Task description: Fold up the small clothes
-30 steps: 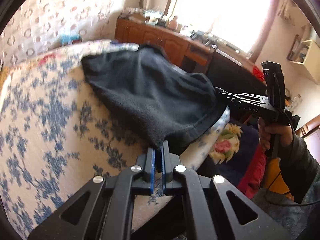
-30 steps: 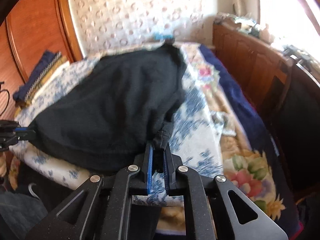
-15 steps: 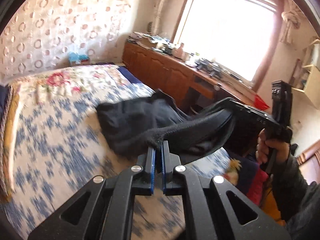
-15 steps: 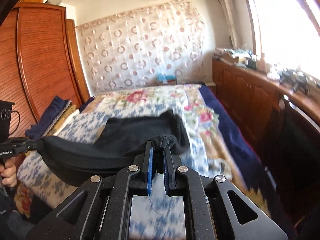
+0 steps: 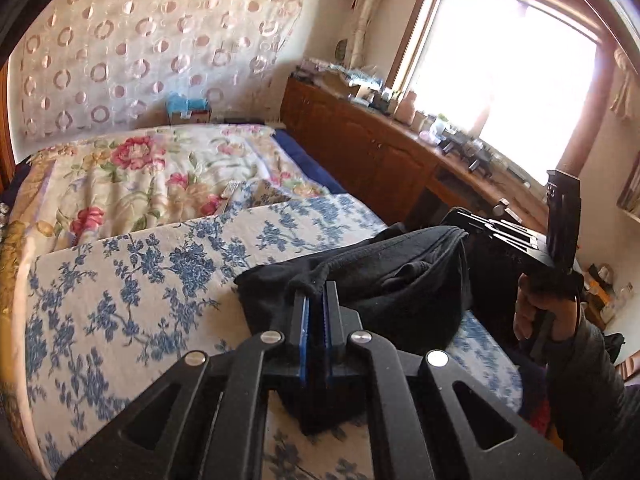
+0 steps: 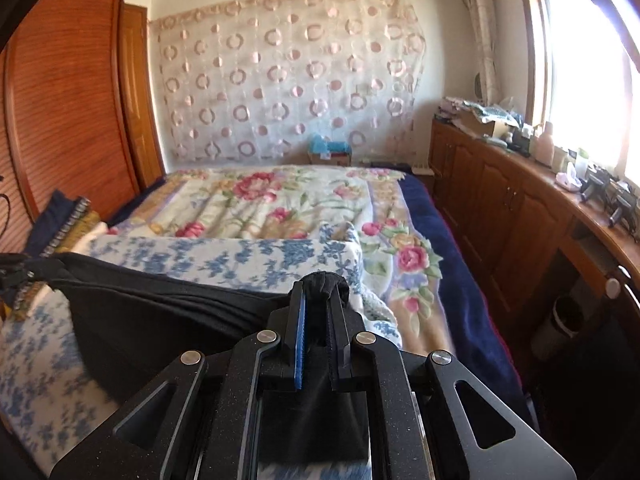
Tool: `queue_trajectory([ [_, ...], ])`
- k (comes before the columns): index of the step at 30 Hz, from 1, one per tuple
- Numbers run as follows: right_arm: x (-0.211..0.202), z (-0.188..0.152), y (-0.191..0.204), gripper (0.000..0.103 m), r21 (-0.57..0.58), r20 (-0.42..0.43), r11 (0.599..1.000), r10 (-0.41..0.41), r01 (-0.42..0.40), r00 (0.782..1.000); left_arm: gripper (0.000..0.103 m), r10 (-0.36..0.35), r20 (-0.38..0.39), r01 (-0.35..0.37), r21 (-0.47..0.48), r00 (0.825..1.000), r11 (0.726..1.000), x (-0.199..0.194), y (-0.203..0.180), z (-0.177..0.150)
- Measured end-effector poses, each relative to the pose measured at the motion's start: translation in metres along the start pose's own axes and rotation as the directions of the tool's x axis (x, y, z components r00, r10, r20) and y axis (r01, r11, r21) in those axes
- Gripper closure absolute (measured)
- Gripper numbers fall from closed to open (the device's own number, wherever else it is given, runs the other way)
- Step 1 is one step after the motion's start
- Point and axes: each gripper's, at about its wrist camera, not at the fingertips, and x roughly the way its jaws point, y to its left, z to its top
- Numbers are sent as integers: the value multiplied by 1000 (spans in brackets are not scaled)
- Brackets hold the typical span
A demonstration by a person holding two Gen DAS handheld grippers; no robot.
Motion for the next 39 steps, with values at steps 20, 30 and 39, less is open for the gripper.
queue_trajectory([
  [20, 57, 6, -27, 71, 70, -63, 997, -37, 41, 997, 80, 30, -137, -25, 34, 990, 999, 51, 33, -5],
  [30, 40, -13, -20, 41, -17, -114, 1000, -10, 8, 993, 78, 44, -215, -45, 0, 976, 999, 85, 41, -6],
  [39, 74, -32, -15, 41, -22, -209, 1000, -21, 17, 978, 71, 23, -266, -37, -47, 964, 998, 105, 45, -8],
])
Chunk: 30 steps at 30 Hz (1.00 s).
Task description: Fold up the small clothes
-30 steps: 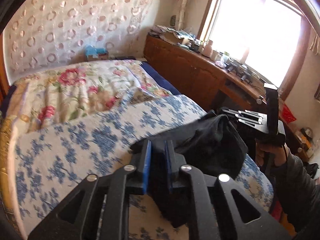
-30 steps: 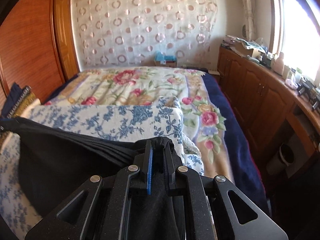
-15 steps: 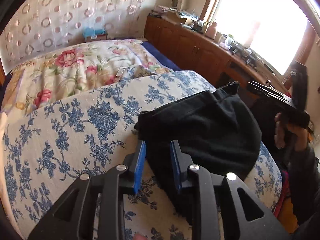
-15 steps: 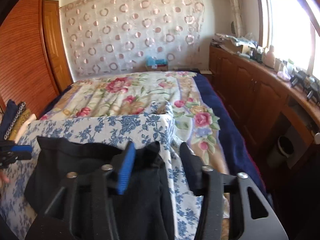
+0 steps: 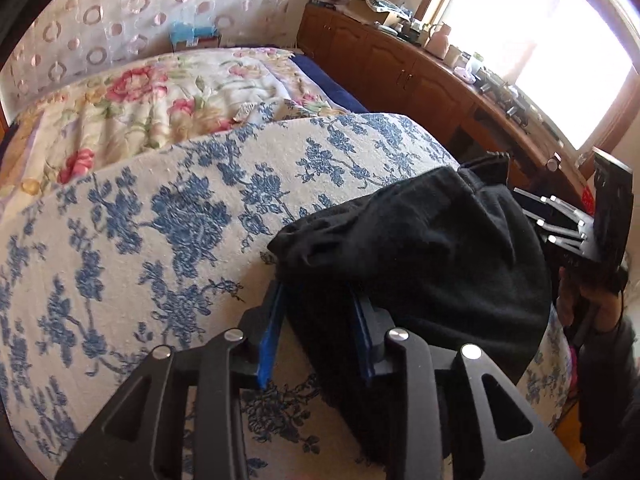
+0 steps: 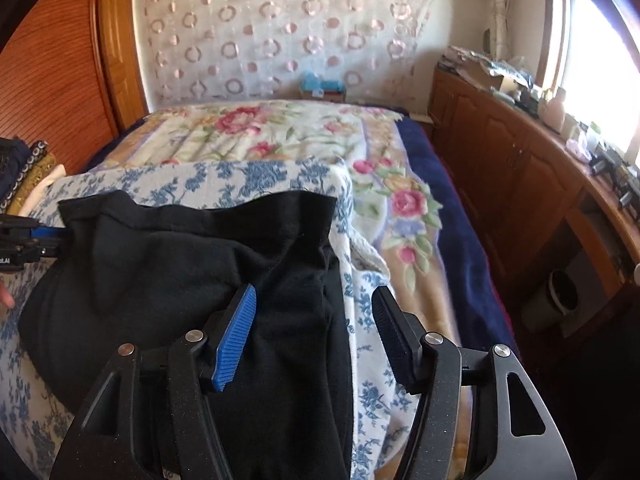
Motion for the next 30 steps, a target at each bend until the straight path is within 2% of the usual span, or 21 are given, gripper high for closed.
queue_trajectory([
  [8, 3, -2, -6, 41, 24, 3, 999, 25, -26, 1000, 71, -33, 9, 33, -12, 999, 999, 1, 0, 0],
  [9, 4, -2, -7, 41, 26, 5, 999, 31, -31, 1000, 82, -45, 7, 45, -4, 999, 999, 2, -1, 1],
  [10, 4, -3, -7, 41, 28, 6, 999, 33, -33, 999, 84, -68, 2, 68, 11, 998, 998, 2, -4, 0],
  [11, 4, -3, -7, 41, 29, 7, 999, 35, -36, 999, 91, -58, 14, 57, 32, 998, 998, 1, -7, 0],
  [12, 4, -4, -8, 41, 31, 8, 999, 37, -38, 999, 93, -55, 22, 53, 53, 998, 997, 0, -10, -1],
  [14, 4, -3, -8, 41, 34, 7, 998, 44, -44, 999, 94, -37, 42, 33, 94, 998, 995, -6, -18, -5],
  [20, -2, 5, -8, 41, 51, 14, 995, 89, -90, 996, 94, -68, 151, 61, 50, 986, 997, -56, -2, -10],
  [24, 5, 12, 1, 41, 35, 3, 993, 115, -115, 993, 94, -30, 117, 24, 48, 993, 999, -50, 9, -19],
  [30, 26, 12, 1, 40, 42, -55, 996, 83, -80, 995, 93, -21, 103, 18, 31, 995, 999, -35, 12, -23],
])
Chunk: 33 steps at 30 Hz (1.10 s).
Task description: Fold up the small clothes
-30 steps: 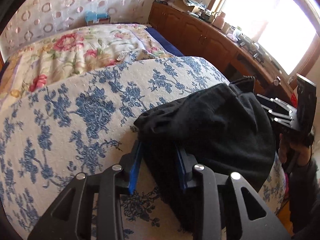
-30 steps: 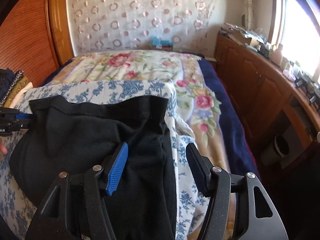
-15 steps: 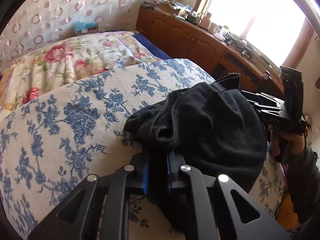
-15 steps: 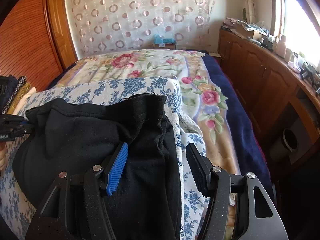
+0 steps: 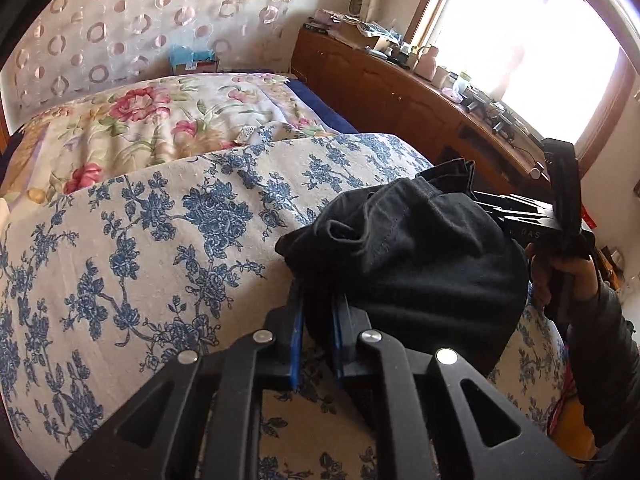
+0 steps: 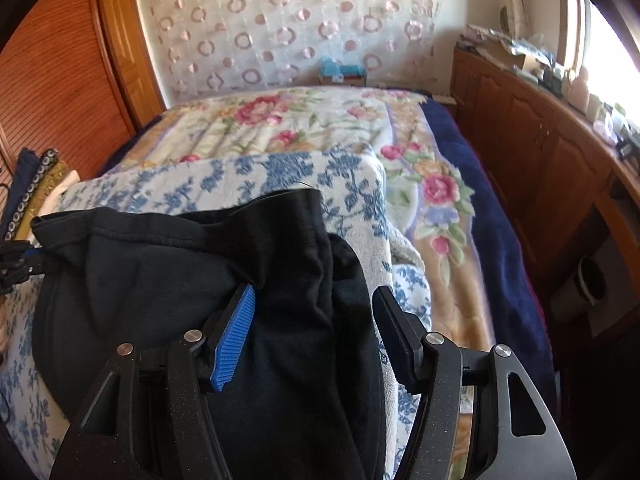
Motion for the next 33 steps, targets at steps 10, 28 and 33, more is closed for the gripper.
queue_trajectory([
  [10, 1, -1, -2, 71, -11, -36, 993, 118, -119, 992, 93, -19, -7, 19, 17, 1000, 1000, 12, -4, -1],
  [28, -91, 28, 72, 95, -121, 247, 987, 131, -104, 960, 94, -35, 264, 38, -6, 964, 999, -118, -1, -7],
  [33, -99, 48, 113, 95, -184, 287, 973, 188, -139, 939, 94, 32, 333, -21, -39, 942, 999, -170, 20, -21],
])
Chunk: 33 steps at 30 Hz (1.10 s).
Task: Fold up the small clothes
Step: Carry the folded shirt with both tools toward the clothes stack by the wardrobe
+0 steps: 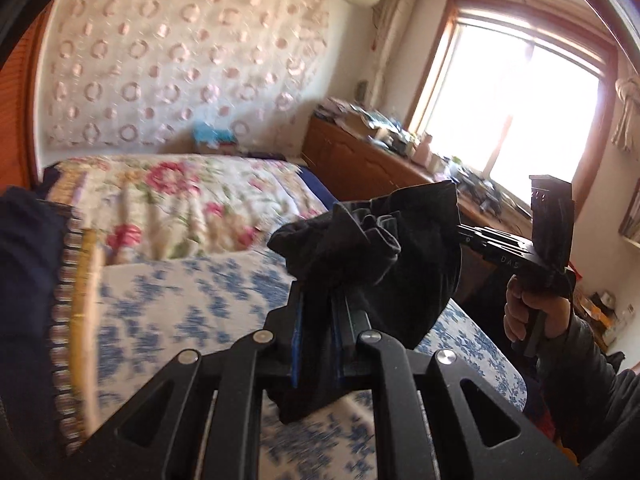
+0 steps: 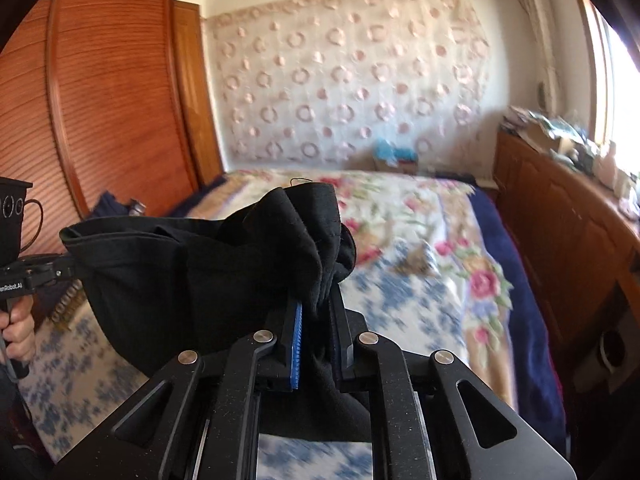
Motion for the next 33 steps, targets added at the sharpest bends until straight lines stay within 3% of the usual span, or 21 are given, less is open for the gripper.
queue_trajectory([
  [5, 11, 36, 54, 95, -85, 54, 993, 88, -84, 995, 94, 75, 79, -73, -25, 994, 997, -59, 25, 3],
  [9, 26, 72, 100, 95, -161, 91, 974, 172, -156, 981, 94, 142, 145, -132, -72, 979, 989, -109, 50, -2],
  [14, 70, 120, 171, 95, -257, 67, 923, 314, -288, 947, 94, 276, 197, -248, -159, 941, 956, -154, 98, -20],
  [20, 148, 154, 285, 95, -387, 5, 859, 367, -336, 930, 94, 374, 224, -291, -330, 900, 898, -180, 155, -61],
  [23, 182, 153, 330, 95, -447, -48, 818, 383, -362, 923, 94, 408, 184, -316, -384, 894, 867, -181, 178, -82],
  [27, 235, 142, 377, 95, -512, -119, 785, 336, -348, 934, 93, 439, 101, -354, -443, 893, 823, -170, 207, -105],
  [33, 275, 133, 399, 94, -491, -157, 791, 331, -364, 931, 93, 465, 41, -399, -451, 884, 798, -158, 223, -120],
])
